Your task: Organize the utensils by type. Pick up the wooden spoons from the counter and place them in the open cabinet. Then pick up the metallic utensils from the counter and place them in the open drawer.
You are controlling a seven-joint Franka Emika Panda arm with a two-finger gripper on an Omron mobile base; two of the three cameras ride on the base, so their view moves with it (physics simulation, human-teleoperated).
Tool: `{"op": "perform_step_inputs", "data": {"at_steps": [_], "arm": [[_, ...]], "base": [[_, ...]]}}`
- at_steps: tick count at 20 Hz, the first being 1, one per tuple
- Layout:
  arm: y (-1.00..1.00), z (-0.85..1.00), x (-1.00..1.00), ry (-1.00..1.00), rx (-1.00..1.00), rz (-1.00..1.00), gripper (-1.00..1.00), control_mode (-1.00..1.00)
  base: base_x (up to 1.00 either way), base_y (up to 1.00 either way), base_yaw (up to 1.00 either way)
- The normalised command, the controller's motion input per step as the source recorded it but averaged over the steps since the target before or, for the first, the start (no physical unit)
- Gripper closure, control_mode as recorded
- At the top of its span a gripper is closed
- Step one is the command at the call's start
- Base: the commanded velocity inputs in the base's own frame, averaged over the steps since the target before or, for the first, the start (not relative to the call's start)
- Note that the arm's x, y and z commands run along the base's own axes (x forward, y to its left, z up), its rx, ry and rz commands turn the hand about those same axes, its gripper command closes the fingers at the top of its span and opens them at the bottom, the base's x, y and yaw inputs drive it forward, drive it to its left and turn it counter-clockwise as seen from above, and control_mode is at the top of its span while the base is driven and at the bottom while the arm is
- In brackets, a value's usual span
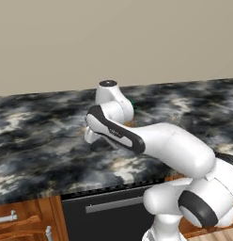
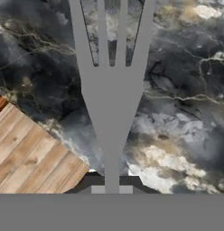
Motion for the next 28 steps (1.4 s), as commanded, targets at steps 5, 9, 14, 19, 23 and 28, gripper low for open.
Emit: {"op": "perform_step_inputs", "data": {"at_steps": [5,9,14,19,23,28], "arm": [[-0.57,0.10,-0.64,-0.16,0.00,0.58,1.00,-1.00],[-0.44,0.27,-0.51,0.00,0.00,0.38,1.00,-1.00],[-0.45,0.31,-0.52,0.00,0.00,0.32,1.00,-1.00],[-0.37,0.26,-0.49,0.02,0.00,0.20,1.00,-1.00],[-0.17,0.21,-0.45,0.04,-0.07,0.00,1.00,-1.00],[-0.02,0.02,-0.26,0.02,-0.08,-0.07,1.00,-1.00]], "base": [[0.00,0.00,0.00],[0.00,0.00,0.00],[0.00,0.00,0.00],[0.00,0.00,0.00],[0.00,0.00,0.00],[0.00,0.00,0.00]]}}
